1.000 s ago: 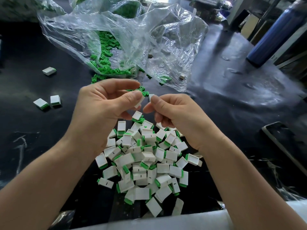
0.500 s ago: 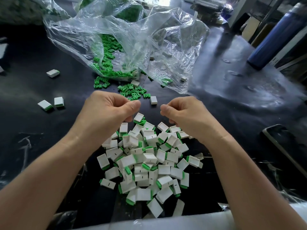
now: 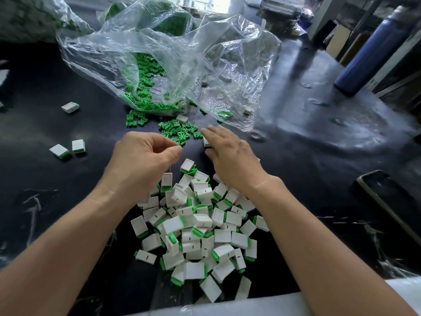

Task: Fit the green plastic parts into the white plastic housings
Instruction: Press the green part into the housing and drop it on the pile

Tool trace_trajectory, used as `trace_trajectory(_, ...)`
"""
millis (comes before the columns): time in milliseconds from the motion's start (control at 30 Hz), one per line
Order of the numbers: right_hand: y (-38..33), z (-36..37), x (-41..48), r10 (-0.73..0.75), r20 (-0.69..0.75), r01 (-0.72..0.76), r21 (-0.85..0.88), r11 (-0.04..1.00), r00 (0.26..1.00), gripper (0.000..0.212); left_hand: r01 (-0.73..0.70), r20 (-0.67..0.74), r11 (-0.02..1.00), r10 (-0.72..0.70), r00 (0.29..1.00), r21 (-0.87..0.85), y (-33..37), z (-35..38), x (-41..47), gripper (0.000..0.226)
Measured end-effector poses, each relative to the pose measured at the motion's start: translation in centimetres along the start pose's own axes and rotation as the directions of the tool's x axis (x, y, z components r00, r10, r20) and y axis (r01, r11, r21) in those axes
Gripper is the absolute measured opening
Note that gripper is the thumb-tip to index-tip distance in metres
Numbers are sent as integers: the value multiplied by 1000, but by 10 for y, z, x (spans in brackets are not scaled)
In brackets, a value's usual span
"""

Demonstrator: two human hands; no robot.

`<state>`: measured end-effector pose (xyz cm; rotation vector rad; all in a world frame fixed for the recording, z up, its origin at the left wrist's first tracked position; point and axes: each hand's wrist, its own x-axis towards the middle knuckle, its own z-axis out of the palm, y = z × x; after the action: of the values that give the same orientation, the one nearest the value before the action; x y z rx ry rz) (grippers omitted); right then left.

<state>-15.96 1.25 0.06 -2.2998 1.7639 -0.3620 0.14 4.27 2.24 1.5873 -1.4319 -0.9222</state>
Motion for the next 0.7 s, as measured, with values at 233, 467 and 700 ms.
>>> trace_trajectory(233,3,0,-1,68,-190,-37,159,987,980,20,-57,73,998,58,996,-13,1,-1,-4,17)
trace_trajectory(467,-7,-19,-8,219,-9,-135,761,635,976,13,-178,85,984,175,981,29,4,2,-7,48)
trace_trajectory(700,-22,-24,-19,36,163,-163,895,416,986,11,-233,100,970,239,966,-67,6,1,-10,16)
